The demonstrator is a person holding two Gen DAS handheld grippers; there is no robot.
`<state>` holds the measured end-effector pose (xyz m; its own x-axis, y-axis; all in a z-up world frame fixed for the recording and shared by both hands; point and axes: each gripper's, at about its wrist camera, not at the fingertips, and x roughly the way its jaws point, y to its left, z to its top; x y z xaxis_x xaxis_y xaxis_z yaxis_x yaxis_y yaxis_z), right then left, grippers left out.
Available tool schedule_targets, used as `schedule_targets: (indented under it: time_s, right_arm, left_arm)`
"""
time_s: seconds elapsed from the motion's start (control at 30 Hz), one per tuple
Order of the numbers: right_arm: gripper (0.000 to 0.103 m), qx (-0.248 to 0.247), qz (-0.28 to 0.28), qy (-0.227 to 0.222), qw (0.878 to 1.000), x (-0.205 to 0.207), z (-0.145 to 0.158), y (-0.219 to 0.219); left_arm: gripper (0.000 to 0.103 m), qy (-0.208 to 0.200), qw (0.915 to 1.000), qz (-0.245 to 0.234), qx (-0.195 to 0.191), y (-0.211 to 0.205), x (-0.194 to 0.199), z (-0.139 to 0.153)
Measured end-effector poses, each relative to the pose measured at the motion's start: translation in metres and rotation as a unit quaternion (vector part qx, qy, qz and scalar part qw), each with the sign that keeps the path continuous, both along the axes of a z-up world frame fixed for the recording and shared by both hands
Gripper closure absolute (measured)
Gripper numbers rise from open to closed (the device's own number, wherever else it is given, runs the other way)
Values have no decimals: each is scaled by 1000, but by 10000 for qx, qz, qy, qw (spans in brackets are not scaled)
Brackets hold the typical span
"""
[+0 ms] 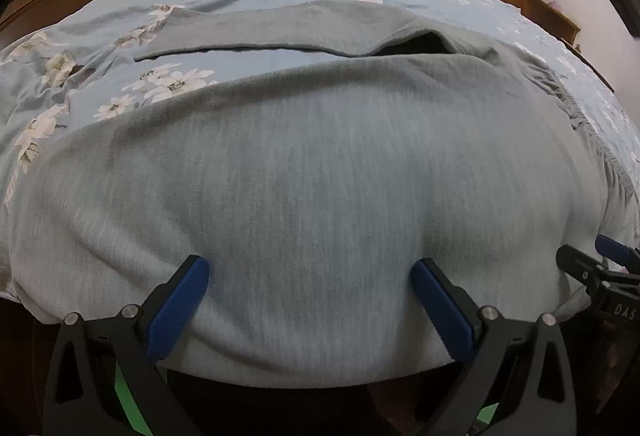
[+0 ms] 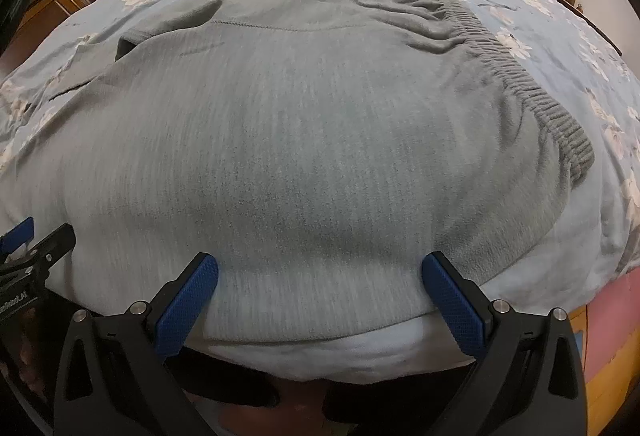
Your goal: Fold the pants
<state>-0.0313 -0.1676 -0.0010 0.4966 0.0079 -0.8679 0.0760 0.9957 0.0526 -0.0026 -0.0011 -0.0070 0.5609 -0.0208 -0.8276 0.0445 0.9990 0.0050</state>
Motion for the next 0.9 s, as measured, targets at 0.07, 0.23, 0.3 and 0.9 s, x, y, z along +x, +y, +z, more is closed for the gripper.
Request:
schedule_targets:
  time_s: [0.07, 0.23, 0.3, 0.9]
  right_arm:
    - [0, -16, -12, -12, 10000, -1, 1, 0]
    - [0, -135, -28, -34, 9999, -3, 1, 3]
    - [0, -182, -41, -53, 9998, -3, 1, 5]
    - [0, -249, -46, -140, 9996, -5, -1, 9]
  left_arm:
    - [0, 26, 10000, 4, -7, 0, 1, -1]
    - [0, 22, 10000, 9, -12, 1, 1, 0]
    - [0, 87, 9999, 43, -93, 2, 2, 0]
    - [0, 9, 9999, -87, 147, -3, -2, -4]
